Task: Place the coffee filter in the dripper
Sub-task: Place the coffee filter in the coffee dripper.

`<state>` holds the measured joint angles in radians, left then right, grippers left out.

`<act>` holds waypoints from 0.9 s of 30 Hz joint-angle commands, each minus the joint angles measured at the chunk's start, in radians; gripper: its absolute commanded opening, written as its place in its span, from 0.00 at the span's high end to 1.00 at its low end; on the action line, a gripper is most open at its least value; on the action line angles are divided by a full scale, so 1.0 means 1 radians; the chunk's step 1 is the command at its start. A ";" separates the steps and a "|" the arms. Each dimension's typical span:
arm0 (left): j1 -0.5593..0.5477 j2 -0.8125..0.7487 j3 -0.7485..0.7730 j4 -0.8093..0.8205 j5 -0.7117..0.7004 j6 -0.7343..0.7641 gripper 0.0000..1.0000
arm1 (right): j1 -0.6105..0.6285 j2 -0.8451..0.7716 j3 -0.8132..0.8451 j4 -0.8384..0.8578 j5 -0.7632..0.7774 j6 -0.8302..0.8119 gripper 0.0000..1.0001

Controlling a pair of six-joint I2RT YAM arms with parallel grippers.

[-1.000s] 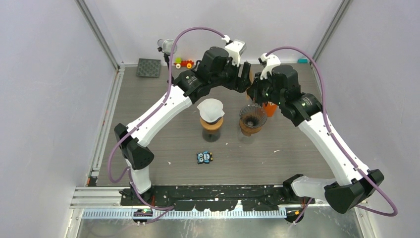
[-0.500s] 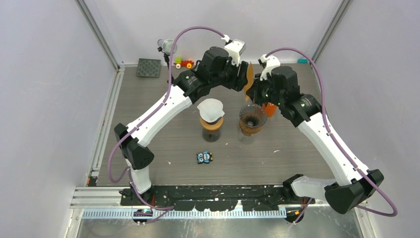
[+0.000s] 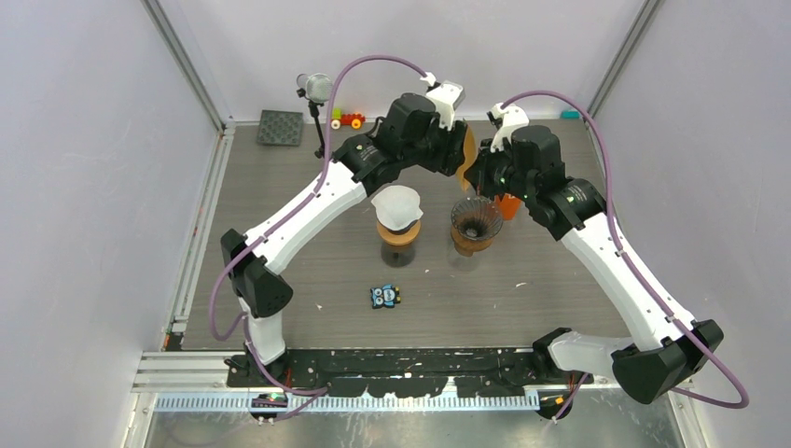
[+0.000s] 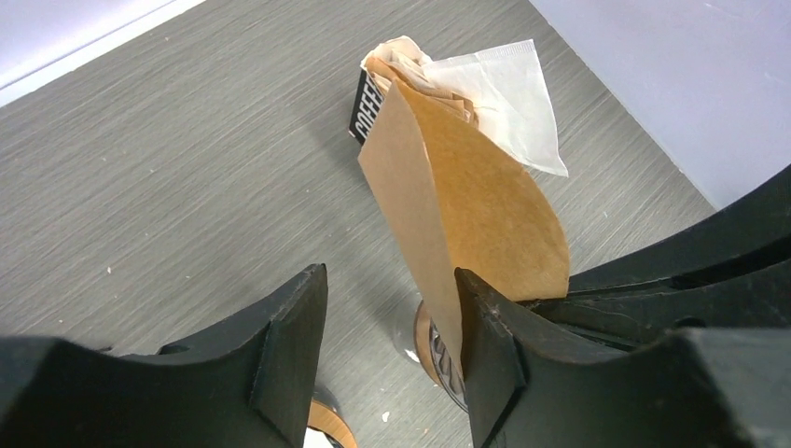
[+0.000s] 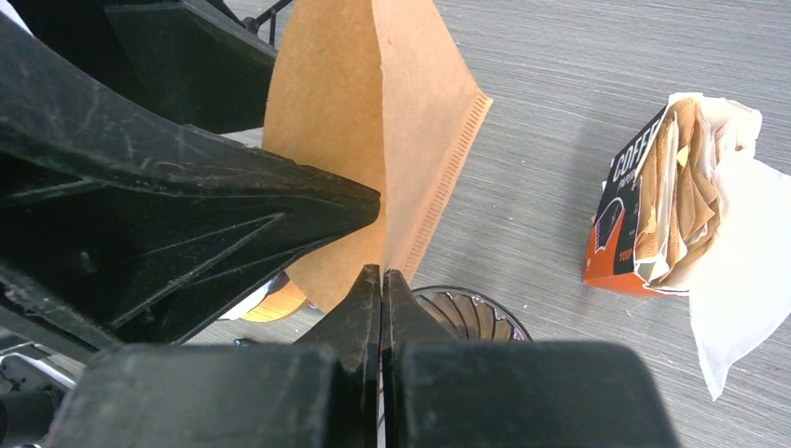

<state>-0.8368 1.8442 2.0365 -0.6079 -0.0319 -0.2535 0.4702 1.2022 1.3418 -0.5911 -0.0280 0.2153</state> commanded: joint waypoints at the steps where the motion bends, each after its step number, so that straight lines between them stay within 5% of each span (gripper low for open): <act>1: -0.006 0.008 0.001 0.017 0.025 -0.019 0.48 | 0.005 -0.026 0.005 0.053 0.001 0.021 1.00; 6: -0.005 0.018 0.004 0.018 0.053 -0.026 0.58 | 0.004 -0.026 0.004 0.055 -0.001 0.027 0.99; 18: -0.005 0.027 0.011 0.019 0.124 -0.046 1.00 | 0.005 -0.023 -0.004 0.058 0.025 0.011 1.00; 27: -0.006 0.006 0.009 0.009 0.113 -0.037 1.00 | 0.005 -0.033 0.023 0.028 0.097 -0.030 0.84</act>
<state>-0.8375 1.8744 2.0350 -0.6075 0.0723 -0.2886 0.4706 1.2022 1.3407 -0.5838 0.0078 0.2161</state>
